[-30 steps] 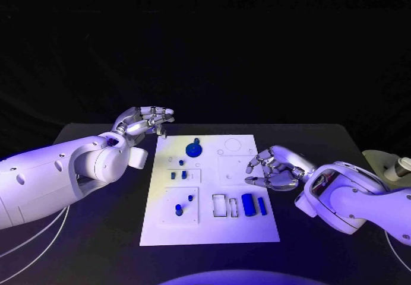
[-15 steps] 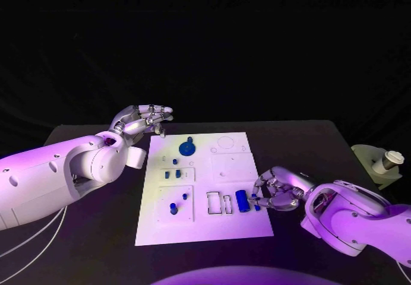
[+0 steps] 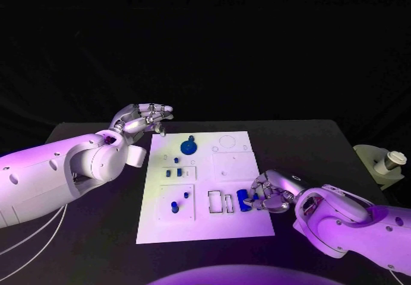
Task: Assemble the parts on the task board
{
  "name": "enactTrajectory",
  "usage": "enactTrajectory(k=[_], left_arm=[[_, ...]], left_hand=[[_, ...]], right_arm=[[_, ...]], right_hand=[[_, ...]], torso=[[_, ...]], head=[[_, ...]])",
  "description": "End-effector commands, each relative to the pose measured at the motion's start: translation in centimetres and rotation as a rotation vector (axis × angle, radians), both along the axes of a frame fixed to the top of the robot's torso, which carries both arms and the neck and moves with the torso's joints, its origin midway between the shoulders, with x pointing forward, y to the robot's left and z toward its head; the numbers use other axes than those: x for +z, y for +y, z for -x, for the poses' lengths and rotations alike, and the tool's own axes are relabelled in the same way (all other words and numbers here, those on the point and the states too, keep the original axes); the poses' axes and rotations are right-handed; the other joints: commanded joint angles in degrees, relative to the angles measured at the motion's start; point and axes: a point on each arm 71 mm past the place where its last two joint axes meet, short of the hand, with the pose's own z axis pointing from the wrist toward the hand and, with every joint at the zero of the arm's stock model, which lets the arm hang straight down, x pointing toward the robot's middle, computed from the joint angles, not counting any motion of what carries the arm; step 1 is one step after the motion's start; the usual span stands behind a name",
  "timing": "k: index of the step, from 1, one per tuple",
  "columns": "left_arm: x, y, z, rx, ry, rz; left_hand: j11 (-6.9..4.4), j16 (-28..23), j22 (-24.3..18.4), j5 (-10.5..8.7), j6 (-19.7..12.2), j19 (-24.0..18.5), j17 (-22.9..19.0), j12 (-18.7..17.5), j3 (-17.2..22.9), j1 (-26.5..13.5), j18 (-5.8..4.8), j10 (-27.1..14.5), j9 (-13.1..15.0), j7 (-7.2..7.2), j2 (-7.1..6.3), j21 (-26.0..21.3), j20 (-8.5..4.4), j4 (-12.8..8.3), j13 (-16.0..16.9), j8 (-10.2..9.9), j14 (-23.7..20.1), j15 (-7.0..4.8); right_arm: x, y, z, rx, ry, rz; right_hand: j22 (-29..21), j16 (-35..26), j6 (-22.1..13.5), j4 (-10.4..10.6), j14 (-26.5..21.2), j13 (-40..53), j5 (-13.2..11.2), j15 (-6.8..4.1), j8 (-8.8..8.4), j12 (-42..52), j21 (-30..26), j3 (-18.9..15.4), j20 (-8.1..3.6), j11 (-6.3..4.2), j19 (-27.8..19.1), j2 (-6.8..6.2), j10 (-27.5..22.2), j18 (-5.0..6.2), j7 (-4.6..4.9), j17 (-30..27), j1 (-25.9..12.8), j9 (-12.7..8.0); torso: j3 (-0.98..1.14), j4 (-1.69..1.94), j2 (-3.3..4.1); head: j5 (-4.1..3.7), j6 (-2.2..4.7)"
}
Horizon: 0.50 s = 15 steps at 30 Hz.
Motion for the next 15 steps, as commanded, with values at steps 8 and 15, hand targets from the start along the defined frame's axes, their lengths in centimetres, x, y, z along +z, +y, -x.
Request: enactTrajectory(k=[8,15], left_arm=[[0.2,-0.2,0.1,-0.020,-0.004,0.015],[0.2,-0.2,0.2,-0.023,-0.002,0.015]], left_hand=[[0.17,0.4,-0.1,-0.04,-0.3,0.1,-0.1,0.4,-0.2,-0.6,0.83,-0.5,0.0,0.01,0.25,-0.4,0.43,0.2,0.1,-0.1,-0.4,0.00],[0.18,0.4,-0.1,-0.03,-0.3,0.1,-0.1,0.5,-0.2,-0.7,0.83,-0.5,0.0,0.03,0.27,-0.4,0.45,0.3,0.1,-0.1,-0.4,0.01]], right_arm=[[-1.0,0.7,-0.3,-0.007,0.000,0.040],[-1.6,1.2,-0.3,0.008,0.026,0.063]], right_hand=[[9.6,0.2,-0.1,0.0,5.2,0.6,0.3,-0.28,0.64,0.8,-0.2,-2.1,-0.02,-0.20,1.3,1.01,0.7,-0.94,-0.13,11.2,-1.9,0.4],[9.7,0.2,0.4,0.0,5.2,0.8,0.2,-0.40,1.04,0.9,-0.1,-2.9,-0.08,-0.35,1.3,1.22,0.8,-0.94,-0.33,11.3,-2.0,0.6]], torso=[[-0.06,0.14,0.03],[-0.03,0.03,0.07]], head=[[0.41,0.10],[0.48,-0.11]])
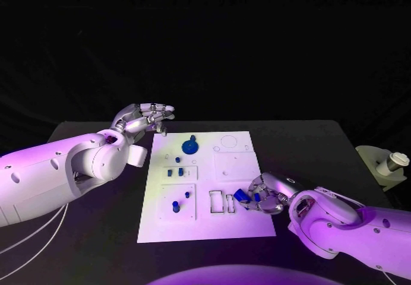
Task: Assemble the parts on the task board
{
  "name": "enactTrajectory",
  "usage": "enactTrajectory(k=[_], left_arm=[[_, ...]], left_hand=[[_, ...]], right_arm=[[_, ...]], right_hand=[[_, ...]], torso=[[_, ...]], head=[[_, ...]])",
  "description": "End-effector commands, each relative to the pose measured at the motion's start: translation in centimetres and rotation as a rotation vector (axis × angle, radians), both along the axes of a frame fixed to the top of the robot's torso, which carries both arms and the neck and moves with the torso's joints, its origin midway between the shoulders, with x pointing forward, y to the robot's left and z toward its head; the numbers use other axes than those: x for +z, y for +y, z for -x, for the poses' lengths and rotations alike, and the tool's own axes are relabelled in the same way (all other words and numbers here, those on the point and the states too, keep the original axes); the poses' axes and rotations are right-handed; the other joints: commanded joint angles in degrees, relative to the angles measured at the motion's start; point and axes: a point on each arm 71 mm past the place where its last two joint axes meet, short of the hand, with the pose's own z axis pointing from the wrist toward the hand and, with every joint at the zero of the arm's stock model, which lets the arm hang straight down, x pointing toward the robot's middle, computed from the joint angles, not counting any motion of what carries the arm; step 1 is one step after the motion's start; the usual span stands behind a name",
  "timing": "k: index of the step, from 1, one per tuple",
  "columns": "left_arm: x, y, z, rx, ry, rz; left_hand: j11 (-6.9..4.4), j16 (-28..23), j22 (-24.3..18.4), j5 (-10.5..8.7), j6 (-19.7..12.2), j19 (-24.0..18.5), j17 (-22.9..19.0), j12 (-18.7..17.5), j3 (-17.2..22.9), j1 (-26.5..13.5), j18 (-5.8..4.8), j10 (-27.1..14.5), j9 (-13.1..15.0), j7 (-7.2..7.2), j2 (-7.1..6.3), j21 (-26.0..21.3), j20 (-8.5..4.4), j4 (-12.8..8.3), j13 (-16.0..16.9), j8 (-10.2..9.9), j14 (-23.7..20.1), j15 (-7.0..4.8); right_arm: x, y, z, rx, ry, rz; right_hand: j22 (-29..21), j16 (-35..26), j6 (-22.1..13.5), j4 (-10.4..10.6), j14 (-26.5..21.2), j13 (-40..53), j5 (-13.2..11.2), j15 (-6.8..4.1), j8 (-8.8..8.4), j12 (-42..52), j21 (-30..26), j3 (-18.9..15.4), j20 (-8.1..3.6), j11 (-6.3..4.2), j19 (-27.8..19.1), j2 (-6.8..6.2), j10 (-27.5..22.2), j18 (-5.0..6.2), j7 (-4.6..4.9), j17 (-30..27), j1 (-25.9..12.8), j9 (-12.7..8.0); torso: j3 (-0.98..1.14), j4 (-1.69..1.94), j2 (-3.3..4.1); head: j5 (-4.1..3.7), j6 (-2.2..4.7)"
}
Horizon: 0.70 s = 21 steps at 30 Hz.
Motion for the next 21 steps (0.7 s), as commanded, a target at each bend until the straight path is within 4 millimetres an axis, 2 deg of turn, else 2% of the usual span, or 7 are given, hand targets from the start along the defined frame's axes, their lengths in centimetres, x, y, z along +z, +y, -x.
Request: enactTrajectory(k=[1,8,15,21], left_arm=[[0.1,-0.3,0.1,-0.021,-0.003,0.015],[0.1,-0.3,0.1,-0.025,-0.001,0.016],[0.1,-0.3,0.1,-0.026,0.000,0.016],[0.1,-0.3,0.1,-0.026,0.000,0.016]], left_hand=[[-0.04,0.4,-0.1,-0.03,-0.3,0.1,-0.1,0.2,-0.1,-0.4,0.83,-0.3,0.0,0.03,0.04,-0.4,0.45,0.2,0.1,-0.1,-0.4,0.01],[-0.03,0.4,-0.1,-0.02,-0.3,0.1,-0.1,0.2,-0.1,-0.5,0.83,-0.3,0.0,0.03,0.05,-0.4,0.46,0.2,0.1,-0.1,-0.4,0.02],[-0.02,0.4,-0.1,-0.01,-0.4,0.1,-0.1,0.2,-0.1,-0.6,0.83,-0.4,0.0,0.04,0.09,-0.4,0.47,0.3,0.1,-0.1,-0.4,0.03],[-0.02,0.4,-0.1,-0.01,-0.4,0.1,-0.1,0.2,-0.1,-0.6,0.83,-0.4,0.0,0.04,0.09,-0.4,0.47,0.3,0.1,-0.1,-0.4,0.03]], right_arm=[[-0.4,0.1,0.1,0.010,0.018,0.042],[-0.9,0.3,0.1,0.010,0.030,0.057],[-0.6,0.4,0.1,-0.012,-0.011,0.028],[0.5,0.6,0.3,-0.036,-0.085,-0.054]], right_hand=[[9.7,0.2,0.3,0.0,5.2,0.1,0.1,-0.44,0.47,0.3,-0.1,-0.5,-0.10,-0.04,1.4,0.10,0.4,-0.95,-0.14,11.2,-0.4,0.1],[9.8,0.2,0.9,-0.1,5.2,0.4,0.1,-0.60,0.96,0.5,0.0,-1.1,-0.22,-0.25,1.4,0.39,0.6,-0.97,-0.40,11.2,0.1,0.4],[10.2,0.3,2.5,-0.2,5.3,2.4,2.0,-1.24,2.41,2.4,1.0,-1.2,-0.75,-1.01,1.8,1.83,2.0,-1.17,-1.23,11.6,2.6,1.1],[10.5,0.4,3.5,-0.3,5.4,3.4,2.7,-1.76,3.39,3.3,1.6,-0.3,-1.20,-1.65,2.0,3.17,2.8,-1.28,-1.96,11.9,4.8,1.6]], torso=[[-0.01,-0.10,-0.05],[0.02,-0.07,-0.08],[0.03,-0.08,-0.12],[0.02,-0.17,-0.20]], head=[[0.03,-0.14],[0.13,-0.28],[0.21,-0.32],[0.22,-0.21]])
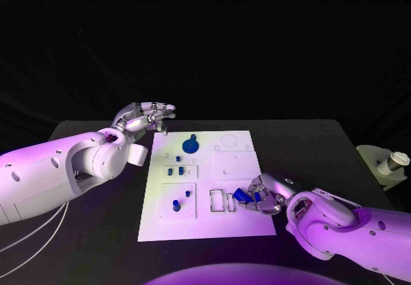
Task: Assemble the parts on the task board
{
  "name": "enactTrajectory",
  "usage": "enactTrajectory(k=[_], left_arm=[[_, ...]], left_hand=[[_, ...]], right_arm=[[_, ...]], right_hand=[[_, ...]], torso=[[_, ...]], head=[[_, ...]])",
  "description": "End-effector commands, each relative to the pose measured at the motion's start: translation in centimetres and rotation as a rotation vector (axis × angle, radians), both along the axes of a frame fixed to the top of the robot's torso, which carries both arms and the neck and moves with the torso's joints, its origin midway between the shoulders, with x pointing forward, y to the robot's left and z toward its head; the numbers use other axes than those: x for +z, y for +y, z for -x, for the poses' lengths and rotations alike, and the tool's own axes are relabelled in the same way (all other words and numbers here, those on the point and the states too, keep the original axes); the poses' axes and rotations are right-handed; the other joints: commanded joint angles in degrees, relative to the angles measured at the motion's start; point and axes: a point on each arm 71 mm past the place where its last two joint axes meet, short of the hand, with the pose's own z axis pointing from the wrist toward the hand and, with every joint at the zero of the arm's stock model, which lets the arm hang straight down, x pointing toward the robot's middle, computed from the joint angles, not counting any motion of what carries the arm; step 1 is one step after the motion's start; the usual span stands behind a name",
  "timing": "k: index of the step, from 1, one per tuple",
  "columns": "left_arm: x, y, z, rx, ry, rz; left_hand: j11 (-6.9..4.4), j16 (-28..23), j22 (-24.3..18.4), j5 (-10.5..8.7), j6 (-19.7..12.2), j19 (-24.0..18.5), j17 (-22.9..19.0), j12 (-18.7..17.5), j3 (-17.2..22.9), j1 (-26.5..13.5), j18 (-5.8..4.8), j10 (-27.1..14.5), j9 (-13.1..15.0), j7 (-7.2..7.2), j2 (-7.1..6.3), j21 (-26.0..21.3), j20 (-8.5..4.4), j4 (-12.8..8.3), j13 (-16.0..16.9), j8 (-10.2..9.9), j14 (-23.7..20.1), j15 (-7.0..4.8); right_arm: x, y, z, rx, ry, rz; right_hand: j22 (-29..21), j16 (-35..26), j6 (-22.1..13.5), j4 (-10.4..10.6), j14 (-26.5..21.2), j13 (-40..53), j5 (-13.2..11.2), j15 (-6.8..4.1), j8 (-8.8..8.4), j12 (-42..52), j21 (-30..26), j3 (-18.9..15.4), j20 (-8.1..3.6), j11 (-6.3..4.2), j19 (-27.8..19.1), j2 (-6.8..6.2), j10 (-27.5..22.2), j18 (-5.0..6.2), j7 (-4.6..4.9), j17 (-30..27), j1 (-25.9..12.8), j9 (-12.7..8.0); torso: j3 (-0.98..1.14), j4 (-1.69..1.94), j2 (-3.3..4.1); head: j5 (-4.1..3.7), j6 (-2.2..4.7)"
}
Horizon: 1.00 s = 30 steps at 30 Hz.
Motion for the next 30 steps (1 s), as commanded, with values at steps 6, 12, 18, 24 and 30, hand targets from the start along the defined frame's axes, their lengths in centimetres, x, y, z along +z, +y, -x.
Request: enactTrajectory(k=[6,12,18,24,30], left_arm=[[0.1,-0.3,0.0,-0.018,-0.002,0.013],[0.1,-0.4,0.0,-0.021,-0.002,0.014],[0.1,-0.5,0.0,-0.023,-0.002,0.015],[0.1,-0.7,0.0,-0.029,-0.002,0.017],[0.1,-0.7,0.0,-0.030,-0.001,0.017]], left_hand=[[-0.02,0.2,-0.1,-0.01,-0.4,0.1,-0.1,0.2,-0.1,-0.6,0.83,-0.4,0.0,0.04,0.09,-0.2,0.48,0.3,0.1,-0.1,-0.4,0.03],[-0.02,0.2,-0.1,-0.01,-0.4,0.1,-0.1,0.2,-0.1,-0.6,0.83,-0.4,0.0,0.04,0.09,-0.2,0.48,0.3,0.1,-0.1,-0.4,0.03],[-0.02,0.2,-0.1,-0.01,-0.4,0.1,-0.1,0.2,-0.1,-0.6,0.83,-0.4,0.0,0.04,0.09,-0.2,0.48,0.3,0.1,-0.1,-0.4,0.03],[-0.02,0.2,-0.1,-0.01,-0.4,0.1,-0.1,0.2,-0.1,-0.6,0.83,-0.4,0.0,0.04,0.09,-0.2,0.48,0.3,0.1,-0.1,-0.4,0.03],[-0.02,0.2,-0.1,-0.01,-0.4,0.1,-0.1,0.2,-0.1,-0.6,0.83,-0.4,0.0,0.04,0.09,-0.2,0.48,0.3,0.1,-0.1,-0.4,0.03]], right_arm=[[2.2,0.7,0.4,-0.020,-0.110,-0.124],[2.5,1.8,0.5,0.009,-0.073,-0.145],[2.0,3.1,0.5,0.047,-0.023,-0.142],[1.2,4.6,0.5,0.084,0.037,-0.131],[0.6,5.6,0.4,0.097,0.072,-0.119]], right_hand=[[10.8,0.4,1.5,-0.1,5.4,3.5,0.4,-0.85,0.99,1.1,1.0,1.6,-0.84,-0.60,2.1,1.57,1.0,-0.50,-1.17,12.2,2.6,0.8],[10.9,0.5,1.7,0.1,5.4,3.8,-0.2,-0.97,1.22,1.3,1.1,1.9,-0.98,-0.69,2.1,2.09,1.2,-0.52,-1.23,12.3,2.1,0.9],[10.9,0.5,1.8,0.1,5.4,4.1,-1.1,-1.04,1.42,1.6,1.0,1.9,-1.07,-0.76,2.1,1.95,1.4,-0.52,-1.31,12.3,1.8,1.0],[10.9,0.4,2.1,0.3,5.4,4.5,-0.2,-1.07,1.90,1.7,0.6,0.9,-1.16,-0.78,2.0,2.48,1.7,-0.46,-1.34,12.2,-2.1,1.2],[10.9,0.4,2.3,0.3,5.4,5.1,0.6,-1.13,2.30,2.2,0.5,0.1,-1.20,-0.86,2.0,2.77,2.0,-0.44,-1.45,12.2,-4.4,1.4]], torso=[[-0.03,0.00,-0.02],[-0.07,0.15,0.08],[-0.12,0.10,0.06],[-0.11,0.16,0.10],[-0.08,0.02,0.11]], head=[[-0.03,0.28],[0.11,0.29],[0.33,0.22],[0.52,0.14],[0.81,0.12]])
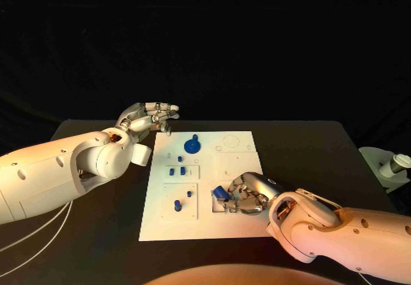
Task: Assemble the parts on the task board
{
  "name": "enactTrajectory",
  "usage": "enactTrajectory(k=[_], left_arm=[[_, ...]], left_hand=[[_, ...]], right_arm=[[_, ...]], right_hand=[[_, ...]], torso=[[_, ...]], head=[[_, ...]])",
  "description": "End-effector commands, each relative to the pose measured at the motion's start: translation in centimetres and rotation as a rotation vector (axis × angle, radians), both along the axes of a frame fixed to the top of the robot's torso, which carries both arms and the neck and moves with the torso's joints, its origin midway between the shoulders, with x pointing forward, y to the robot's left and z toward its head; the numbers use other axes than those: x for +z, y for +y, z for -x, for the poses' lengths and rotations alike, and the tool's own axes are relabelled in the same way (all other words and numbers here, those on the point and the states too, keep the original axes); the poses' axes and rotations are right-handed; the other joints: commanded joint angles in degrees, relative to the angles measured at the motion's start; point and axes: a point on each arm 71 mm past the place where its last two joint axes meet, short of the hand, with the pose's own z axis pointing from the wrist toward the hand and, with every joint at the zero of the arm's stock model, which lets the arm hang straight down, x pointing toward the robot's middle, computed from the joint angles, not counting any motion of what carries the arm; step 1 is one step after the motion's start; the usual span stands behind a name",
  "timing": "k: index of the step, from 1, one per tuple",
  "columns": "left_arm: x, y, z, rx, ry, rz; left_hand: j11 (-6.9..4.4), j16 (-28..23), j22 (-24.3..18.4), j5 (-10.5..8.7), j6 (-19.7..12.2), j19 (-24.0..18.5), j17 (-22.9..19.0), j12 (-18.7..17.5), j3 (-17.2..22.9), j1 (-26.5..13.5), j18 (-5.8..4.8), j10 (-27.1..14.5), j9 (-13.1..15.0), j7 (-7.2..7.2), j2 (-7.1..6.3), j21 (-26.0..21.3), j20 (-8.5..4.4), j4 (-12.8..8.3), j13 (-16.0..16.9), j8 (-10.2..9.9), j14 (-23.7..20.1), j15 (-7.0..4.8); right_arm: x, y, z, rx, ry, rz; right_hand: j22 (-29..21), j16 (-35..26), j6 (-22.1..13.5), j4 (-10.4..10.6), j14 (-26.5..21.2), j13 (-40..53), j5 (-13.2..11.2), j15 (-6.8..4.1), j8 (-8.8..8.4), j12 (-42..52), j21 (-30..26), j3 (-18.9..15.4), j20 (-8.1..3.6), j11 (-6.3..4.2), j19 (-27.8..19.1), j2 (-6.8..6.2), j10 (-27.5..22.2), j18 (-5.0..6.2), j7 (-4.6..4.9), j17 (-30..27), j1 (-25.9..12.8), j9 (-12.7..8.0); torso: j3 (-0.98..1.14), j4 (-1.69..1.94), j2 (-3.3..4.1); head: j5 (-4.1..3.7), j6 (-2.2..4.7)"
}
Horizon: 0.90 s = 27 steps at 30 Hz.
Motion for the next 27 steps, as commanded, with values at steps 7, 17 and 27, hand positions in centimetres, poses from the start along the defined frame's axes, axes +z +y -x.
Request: enactTrajectory(k=[7,17,27], left_arm=[[0.08,-0.19,0.06,-0.023,0.003,0.013],[0.05,-0.15,0.08,-0.027,0.008,0.012],[0.04,-0.10,0.08,-0.026,0.009,0.011]], left_hand=[[-0.02,0.2,-0.1,-0.01,-0.4,0.1,-0.1,0.2,-0.1,-0.6,0.83,-0.4,0.0,0.04,0.09,-0.2,0.47,0.3,0.1,-0.1,-0.4,0.03],[-0.02,0.3,-0.2,0.03,-0.5,0.1,-0.1,0.4,-0.2,-0.7,0.84,-0.6,0.0,0.02,0.19,-0.3,0.51,0.5,0.1,-0.1,-0.4,0.05],[-0.02,0.3,-0.2,0.03,-0.5,0.1,-0.1,0.4,-0.2,-0.7,0.84,-0.6,0.0,0.02,0.19,-0.3,0.51,0.5,0.1,-0.1,-0.4,0.05]], right_arm=[[-0.98,0.55,-0.21,0.030,0.058,0.064],[-1.02,0.55,-0.38,0.035,0.035,0.096],[-0.84,0.58,-0.53,0.024,0.000,0.105]], right_hand=[[11.0,0.3,2.5,0.0,5.4,6.0,0.2,-0.45,2.10,1.1,-0.4,-1.0,-0.48,-0.24,2.0,-0.48,1.3,-0.44,-1.90,12.1,-2.4,1.6],[11.0,0.3,2.8,0.0,5.4,6.6,0.2,-0.58,2.57,1.7,-0.3,-1.5,-0.59,-0.41,2.0,-0.24,1.7,-0.45,-2.09,12.2,-3.6,1.8],[11.1,0.3,2.6,0.1,5.4,6.9,-6.6,-0.78,4.02,1.5,-0.5,-5.6,-0.83,-0.59,2.1,1.01,1.7,-0.45,-2.32,12.2,-11.0,2.5]], torso=[[0.10,-0.02,0.03],[0.15,-0.11,0.02],[0.09,-0.06,0.05]], head=[[0.42,-0.10],[0.55,-0.22],[0.56,-0.03]])
